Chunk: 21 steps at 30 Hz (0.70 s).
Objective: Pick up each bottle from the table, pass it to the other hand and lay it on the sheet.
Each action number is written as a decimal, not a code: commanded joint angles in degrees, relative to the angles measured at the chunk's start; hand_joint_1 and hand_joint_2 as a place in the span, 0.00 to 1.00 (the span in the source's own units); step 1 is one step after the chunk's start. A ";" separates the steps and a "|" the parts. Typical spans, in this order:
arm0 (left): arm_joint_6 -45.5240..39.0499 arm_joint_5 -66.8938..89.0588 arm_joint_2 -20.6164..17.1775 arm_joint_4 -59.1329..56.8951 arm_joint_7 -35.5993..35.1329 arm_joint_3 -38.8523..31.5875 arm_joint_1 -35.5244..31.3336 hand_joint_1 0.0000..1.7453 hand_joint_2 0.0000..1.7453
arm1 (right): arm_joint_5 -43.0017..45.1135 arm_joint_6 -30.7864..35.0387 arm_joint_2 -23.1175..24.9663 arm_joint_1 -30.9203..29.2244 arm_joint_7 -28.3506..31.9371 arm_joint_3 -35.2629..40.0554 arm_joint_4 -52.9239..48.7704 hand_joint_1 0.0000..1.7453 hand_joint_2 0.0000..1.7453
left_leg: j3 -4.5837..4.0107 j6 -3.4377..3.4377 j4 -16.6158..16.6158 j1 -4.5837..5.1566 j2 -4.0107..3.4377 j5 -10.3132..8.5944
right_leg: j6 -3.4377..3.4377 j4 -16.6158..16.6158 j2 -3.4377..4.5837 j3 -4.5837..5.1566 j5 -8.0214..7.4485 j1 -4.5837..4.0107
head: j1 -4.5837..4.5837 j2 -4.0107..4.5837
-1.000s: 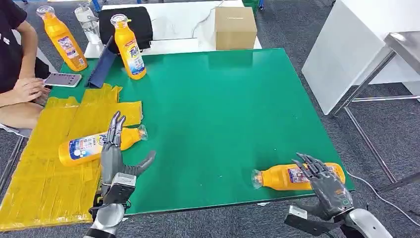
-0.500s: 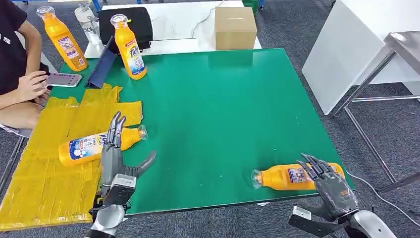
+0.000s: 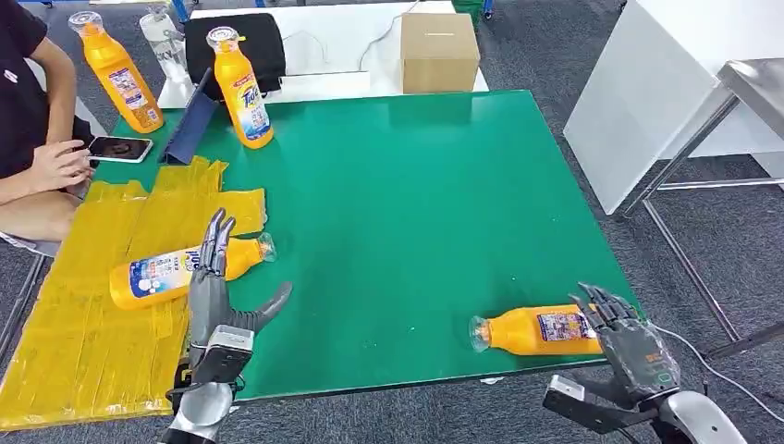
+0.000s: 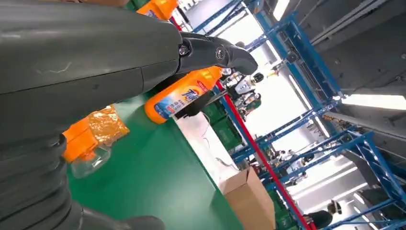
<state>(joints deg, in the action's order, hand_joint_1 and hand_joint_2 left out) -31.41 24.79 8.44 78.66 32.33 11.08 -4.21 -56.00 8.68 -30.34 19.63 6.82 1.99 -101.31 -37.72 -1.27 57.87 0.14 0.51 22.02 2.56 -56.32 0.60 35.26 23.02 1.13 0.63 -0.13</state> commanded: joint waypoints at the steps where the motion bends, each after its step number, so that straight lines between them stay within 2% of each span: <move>1: 0.36 -0.96 -0.24 -1.98 -0.51 0.68 -1.10 0.00 1.00 | -6.14 -0.42 5.63 -7.23 -3.78 0.06 16.03 0.00 1.00 | 0.34 0.08 -0.10 -0.09 -0.07 0.09 | -0.12 0.18 -0.01 -0.37 0.03 -0.11 | 0.00 0.00; 13: 0.38 -1.03 -0.28 -2.14 -0.54 0.71 -1.21 0.00 1.00 | -6.27 0.11 6.03 -8.13 -3.43 0.41 17.75 0.00 1.00 | 0.44 0.08 -0.09 -0.07 -0.11 0.11 | -0.14 0.14 0.03 -0.45 0.09 -0.10 | 0.02 0.00; 15: 0.38 -1.03 -0.28 -2.14 -0.54 0.71 -1.21 0.00 1.00 | -6.27 0.11 6.03 -8.13 -3.43 0.41 17.75 0.00 1.00 | 0.21 0.04 -0.05 -0.06 -0.07 0.03 | -0.08 0.08 0.02 -0.23 0.02 -0.08 | 0.00 0.00; 21: 0.40 -1.13 -0.34 -2.21 -0.57 0.72 -1.30 0.00 1.00 | -6.27 0.20 5.99 -8.19 -3.41 0.21 18.17 0.00 1.00 | 0.46 0.09 -0.07 -0.07 -0.12 0.12 | -0.16 0.12 0.03 -0.47 0.09 -0.10 | 0.02 0.00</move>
<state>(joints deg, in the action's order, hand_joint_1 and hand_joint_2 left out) -31.26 24.00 8.48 78.66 32.09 11.61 -4.22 -62.34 8.55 -26.40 13.43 3.43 1.66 -87.58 -37.69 -1.28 57.87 0.14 0.48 22.00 2.56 -56.33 0.64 35.23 23.02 1.13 0.66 -0.13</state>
